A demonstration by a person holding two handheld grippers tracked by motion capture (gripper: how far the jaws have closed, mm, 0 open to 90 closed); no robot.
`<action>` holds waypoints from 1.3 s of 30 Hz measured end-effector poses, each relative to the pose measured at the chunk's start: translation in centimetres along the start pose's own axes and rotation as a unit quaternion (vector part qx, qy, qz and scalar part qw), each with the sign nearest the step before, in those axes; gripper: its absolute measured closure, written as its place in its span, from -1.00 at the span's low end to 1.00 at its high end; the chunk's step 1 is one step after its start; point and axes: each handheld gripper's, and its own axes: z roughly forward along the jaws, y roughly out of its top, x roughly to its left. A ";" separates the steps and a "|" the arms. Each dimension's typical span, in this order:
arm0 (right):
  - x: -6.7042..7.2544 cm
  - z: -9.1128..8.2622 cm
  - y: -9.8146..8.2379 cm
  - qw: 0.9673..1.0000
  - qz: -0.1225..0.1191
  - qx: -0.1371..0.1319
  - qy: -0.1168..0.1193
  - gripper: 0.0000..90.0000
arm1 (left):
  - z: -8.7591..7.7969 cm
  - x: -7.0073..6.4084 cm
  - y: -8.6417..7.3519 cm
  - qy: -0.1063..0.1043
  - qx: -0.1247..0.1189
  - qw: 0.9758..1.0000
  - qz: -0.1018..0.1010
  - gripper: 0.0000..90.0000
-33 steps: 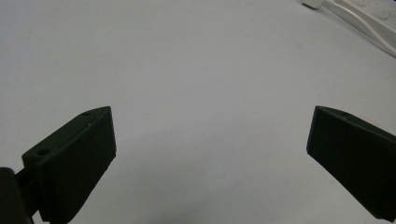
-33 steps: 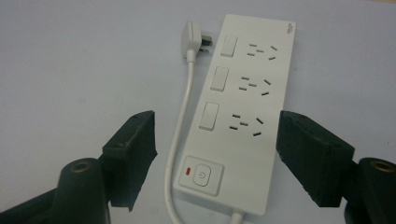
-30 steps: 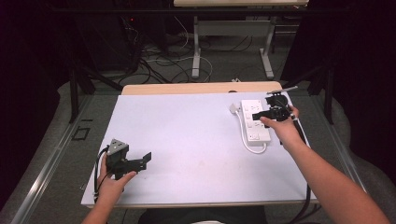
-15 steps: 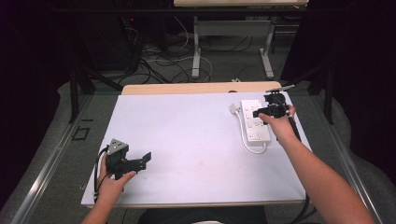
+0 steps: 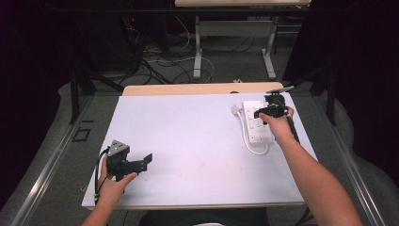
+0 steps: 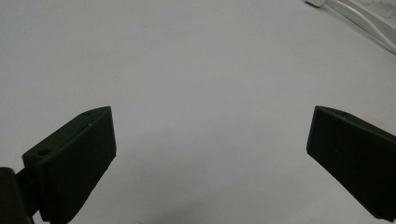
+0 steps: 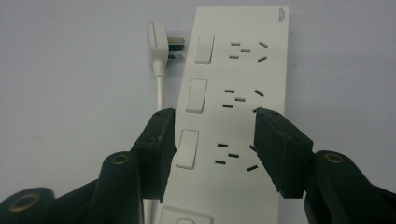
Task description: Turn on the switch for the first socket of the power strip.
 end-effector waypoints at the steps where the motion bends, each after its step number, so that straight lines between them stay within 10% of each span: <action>1: -0.1 0.3 0.0 1.000 0.005 0.000 0.000 0.15 | 0.0 0.0 0.0 0.000 0.000 1.000 0.000 -0.97; 39: 1.6 2.8 -1.1 0.999 -0.020 0.036 0.009 0.94 | 0.1 0.2 0.0 0.002 0.003 1.000 -0.001 -0.96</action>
